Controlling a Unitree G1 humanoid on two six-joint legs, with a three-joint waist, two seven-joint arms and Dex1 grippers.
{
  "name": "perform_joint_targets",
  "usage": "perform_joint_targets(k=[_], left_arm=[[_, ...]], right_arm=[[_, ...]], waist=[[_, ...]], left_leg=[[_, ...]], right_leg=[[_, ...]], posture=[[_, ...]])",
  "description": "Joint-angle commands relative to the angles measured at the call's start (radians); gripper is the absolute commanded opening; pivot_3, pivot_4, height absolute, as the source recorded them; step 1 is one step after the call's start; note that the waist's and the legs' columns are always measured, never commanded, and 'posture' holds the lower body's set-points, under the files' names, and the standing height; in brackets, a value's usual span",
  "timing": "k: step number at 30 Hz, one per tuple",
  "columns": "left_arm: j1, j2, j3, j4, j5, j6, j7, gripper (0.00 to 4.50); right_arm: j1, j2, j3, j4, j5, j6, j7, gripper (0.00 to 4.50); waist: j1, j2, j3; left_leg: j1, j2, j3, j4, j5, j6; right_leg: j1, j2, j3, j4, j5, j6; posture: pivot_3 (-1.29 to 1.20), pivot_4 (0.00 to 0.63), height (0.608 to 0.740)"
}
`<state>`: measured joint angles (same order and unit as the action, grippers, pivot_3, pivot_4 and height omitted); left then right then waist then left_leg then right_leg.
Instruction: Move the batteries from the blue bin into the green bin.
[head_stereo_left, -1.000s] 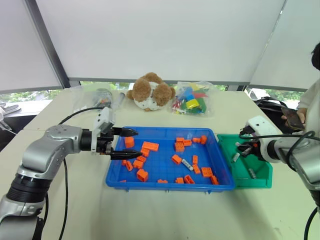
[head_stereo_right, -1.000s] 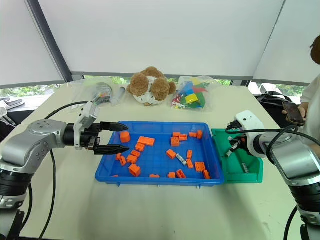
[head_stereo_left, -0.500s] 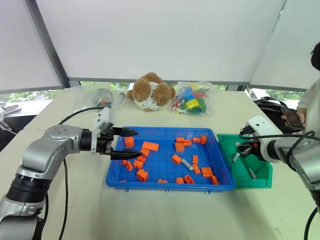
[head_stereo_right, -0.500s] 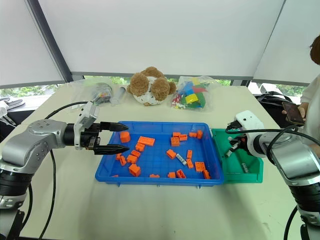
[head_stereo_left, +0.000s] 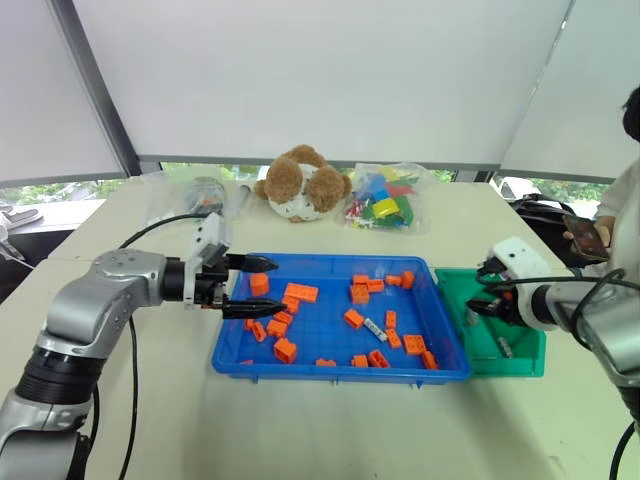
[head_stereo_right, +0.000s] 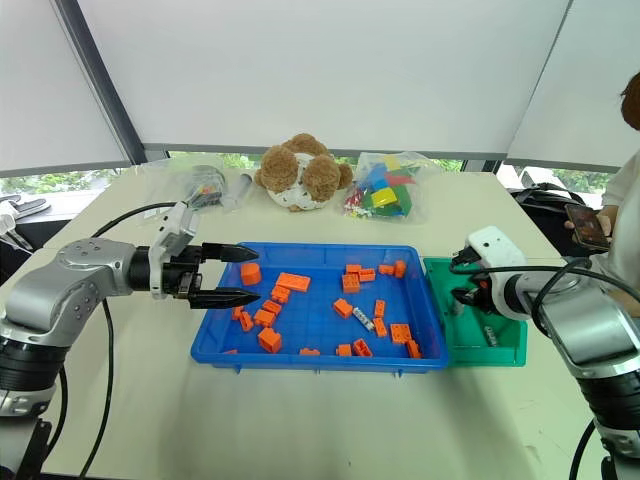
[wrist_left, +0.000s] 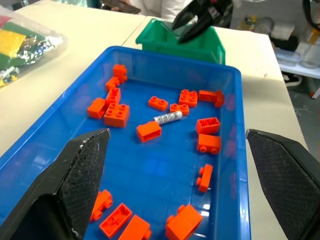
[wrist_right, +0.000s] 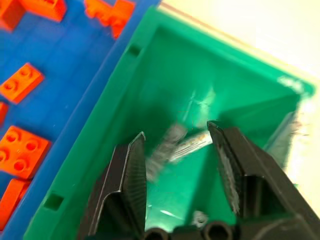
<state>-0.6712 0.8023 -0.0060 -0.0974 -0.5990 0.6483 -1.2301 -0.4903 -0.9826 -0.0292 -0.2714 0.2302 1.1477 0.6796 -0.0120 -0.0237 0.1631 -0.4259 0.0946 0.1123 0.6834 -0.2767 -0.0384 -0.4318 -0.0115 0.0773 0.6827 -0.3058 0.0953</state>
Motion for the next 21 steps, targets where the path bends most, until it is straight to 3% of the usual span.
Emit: perform_joint_targets(k=[1, 3, 6, 7, 13, 21], left_arm=[[-0.023, 0.003, 0.014, -0.007, -0.006, -0.001, -0.005, 4.50], [-0.024, 0.002, 0.014, -0.006, -0.006, -0.001, -0.006, 4.50], [-0.025, 0.002, 0.013, -0.005, -0.004, -0.001, -0.007, 4.50], [-0.025, 0.002, 0.013, -0.005, -0.004, -0.001, -0.007, 4.50], [-0.027, 0.002, 0.013, -0.002, -0.001, -0.003, -0.007, 4.50], [-0.044, -0.004, 0.002, 0.012, 0.010, -0.012, -0.006, 4.50]], right_arm=[[-0.003, -0.003, -0.046, -0.030, 0.021, -0.016, 0.004, 2.04], [0.000, -0.003, -0.052, -0.034, 0.030, -0.012, 0.004, 2.70], [-0.002, -0.011, -0.048, -0.037, 0.027, -0.007, -0.008, 4.26], [-0.008, -0.013, -0.048, -0.038, 0.030, -0.004, -0.010, 4.48], [-0.099, 0.000, -0.033, -0.100, 0.089, 0.010, 0.025, 4.48], [-0.307, 0.093, 0.109, -0.046, 0.106, -0.018, 0.049, 4.48]], waist=[[0.000, 0.000, 0.000], [0.000, 0.000, 0.000], [0.000, 0.000, 0.000], [0.000, 0.000, 0.000], [-0.008, 0.000, 0.000], [0.000, 0.000, 0.000]], left_leg=[[0.000, 0.000, 0.000, 0.000, 0.000, 0.000], [0.000, 0.000, 0.000, 0.000, 0.000, 0.000], [0.000, 0.000, 0.000, 0.000, 0.000, 0.000], [0.000, 0.000, 0.000, 0.000, 0.000, 0.000], [0.000, 0.000, 0.000, 0.000, 0.000, 0.000], [0.000, 0.000, 0.000, 0.000, 0.000, 0.000]], right_leg=[[0.000, 0.000, 0.000, 0.000, 0.000, 0.000], [0.000, 0.000, 0.000, 0.000, 0.000, 0.000], [0.000, 0.000, 0.000, 0.000, 0.000, 0.000], [0.000, 0.000, 0.000, 0.000, 0.000, 0.000], [0.000, 0.000, 0.000, 0.000, 0.000, 0.000], [0.000, 0.000, 0.000, 0.001, 0.000, 0.000]], posture=[[0.00, 0.150, 0.733], [0.00, 0.150, 0.733], [0.00, 0.150, 0.733], [0.00, 0.150, 0.733], [0.00, 0.150, 0.733], [0.00, 0.150, 0.733]])
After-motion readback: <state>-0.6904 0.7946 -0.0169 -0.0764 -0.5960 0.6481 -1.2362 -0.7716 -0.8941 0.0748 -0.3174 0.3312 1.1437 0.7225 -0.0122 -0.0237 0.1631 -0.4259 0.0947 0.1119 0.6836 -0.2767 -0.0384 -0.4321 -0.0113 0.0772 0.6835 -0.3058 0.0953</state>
